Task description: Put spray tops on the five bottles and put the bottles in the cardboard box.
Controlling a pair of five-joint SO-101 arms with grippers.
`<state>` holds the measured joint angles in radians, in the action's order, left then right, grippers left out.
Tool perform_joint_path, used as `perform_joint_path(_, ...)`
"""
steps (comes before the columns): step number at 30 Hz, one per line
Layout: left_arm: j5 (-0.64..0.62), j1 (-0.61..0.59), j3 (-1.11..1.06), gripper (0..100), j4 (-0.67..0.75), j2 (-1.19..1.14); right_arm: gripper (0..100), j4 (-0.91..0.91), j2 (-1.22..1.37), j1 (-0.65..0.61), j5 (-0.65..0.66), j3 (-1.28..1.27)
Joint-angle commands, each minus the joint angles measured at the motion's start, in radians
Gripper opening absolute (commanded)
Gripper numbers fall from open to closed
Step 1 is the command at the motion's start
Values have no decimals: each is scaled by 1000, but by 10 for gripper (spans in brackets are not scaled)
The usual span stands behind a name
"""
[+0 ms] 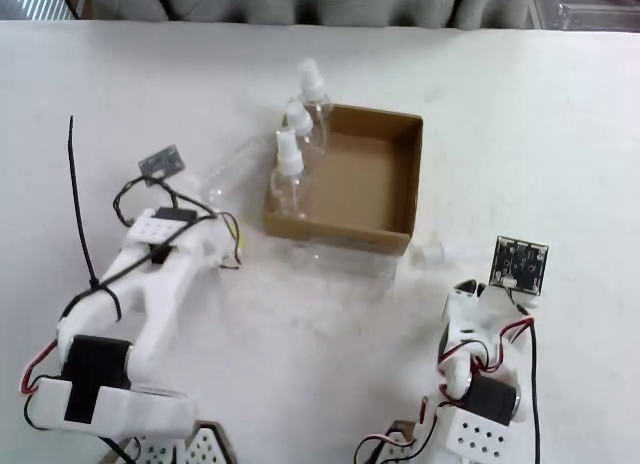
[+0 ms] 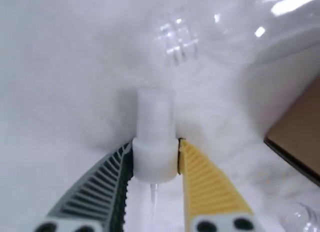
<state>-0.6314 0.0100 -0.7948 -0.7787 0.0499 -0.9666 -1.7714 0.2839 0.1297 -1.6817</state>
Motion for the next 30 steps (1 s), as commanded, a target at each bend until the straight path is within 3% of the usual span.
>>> perform_joint_path(1, 63, 7, 44, 21, 14, 8, 15, -7, 7, 12, 11, -11)
perform_joint_path(4, 84, 7, 43, 21, -2, 8, 15, -7, 7, 15, 11, -11)
perform_joint_path(10, 311, 1, 69, 20, -129, 35, 15, 1, -2, 127, 12, -9)
perform_joint_path(14, 407, -4, 35, 20, -137, 96, 15, 1, 1, 105, 48, 6)
perform_joint_path(21, 420, -7, -72, 20, -110, 226, 15, -7, 8, 25, 121, 124)
perform_joint_path(30, 420, -111, -104, 20, -41, 272, 15, -104, 8, -110, 193, 241)
